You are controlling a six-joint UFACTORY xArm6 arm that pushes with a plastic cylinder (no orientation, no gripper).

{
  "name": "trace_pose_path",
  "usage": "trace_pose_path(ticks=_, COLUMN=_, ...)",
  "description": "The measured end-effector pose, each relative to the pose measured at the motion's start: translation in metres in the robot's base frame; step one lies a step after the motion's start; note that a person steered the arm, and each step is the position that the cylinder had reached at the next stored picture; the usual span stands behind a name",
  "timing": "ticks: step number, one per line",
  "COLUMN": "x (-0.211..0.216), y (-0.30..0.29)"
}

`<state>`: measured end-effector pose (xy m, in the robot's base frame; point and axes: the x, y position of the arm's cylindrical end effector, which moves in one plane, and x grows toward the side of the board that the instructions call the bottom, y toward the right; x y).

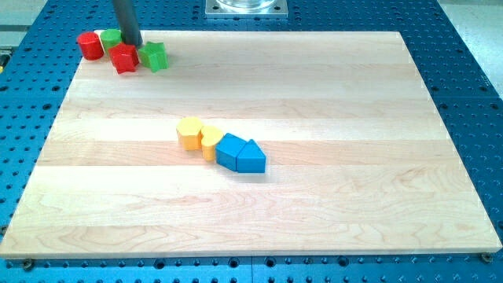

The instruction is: Push the red star diagonally to the green star

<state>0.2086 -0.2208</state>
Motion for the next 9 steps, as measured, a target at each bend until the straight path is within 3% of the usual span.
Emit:
trace_pose_path(ticks=1, x=-0.010, y=-0.014)
trace_pose_path(ticks=4, x=0.032, y=-0.046)
trace_pose_path(ticks=5, x=0.067, y=-0.015)
trace_pose_path(ticks=7, x=0.115, y=0.101)
trace_pose_path(ticks=8, x=0.129, y=0.124)
trace_pose_path(ticks=9, x=0.051, y=0.150)
